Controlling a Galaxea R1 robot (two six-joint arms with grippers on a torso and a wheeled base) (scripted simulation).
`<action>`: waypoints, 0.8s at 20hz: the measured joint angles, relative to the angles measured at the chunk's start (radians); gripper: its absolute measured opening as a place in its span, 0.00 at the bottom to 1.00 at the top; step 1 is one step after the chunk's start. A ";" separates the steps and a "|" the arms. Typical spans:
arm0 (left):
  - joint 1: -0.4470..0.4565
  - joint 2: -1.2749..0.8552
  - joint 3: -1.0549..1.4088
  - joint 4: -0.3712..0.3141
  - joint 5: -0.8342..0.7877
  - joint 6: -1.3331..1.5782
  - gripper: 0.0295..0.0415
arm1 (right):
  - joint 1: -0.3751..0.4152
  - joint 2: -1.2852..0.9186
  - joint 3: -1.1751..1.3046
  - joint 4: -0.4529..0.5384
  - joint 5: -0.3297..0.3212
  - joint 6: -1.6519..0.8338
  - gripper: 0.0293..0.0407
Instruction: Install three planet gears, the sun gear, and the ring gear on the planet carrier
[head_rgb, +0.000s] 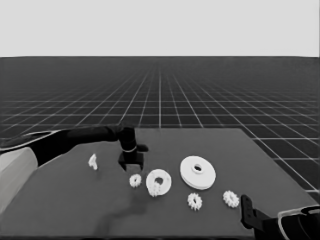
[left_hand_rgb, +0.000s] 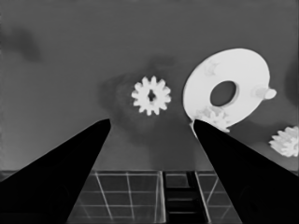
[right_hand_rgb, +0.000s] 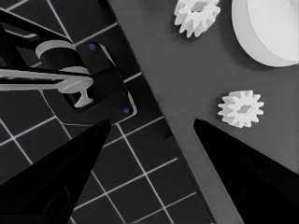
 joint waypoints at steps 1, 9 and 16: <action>0.077 0.011 -0.037 0.080 -0.028 0.022 0.75 | 0.000 0.000 0.000 0.000 0.000 0.000 0.81; 0.198 0.043 -0.138 0.181 -0.086 0.075 0.75 | 0.000 0.000 0.000 0.000 0.000 0.000 0.81; 0.199 0.044 -0.140 0.182 -0.087 0.076 0.14 | 0.000 0.000 0.000 0.000 0.000 0.000 0.81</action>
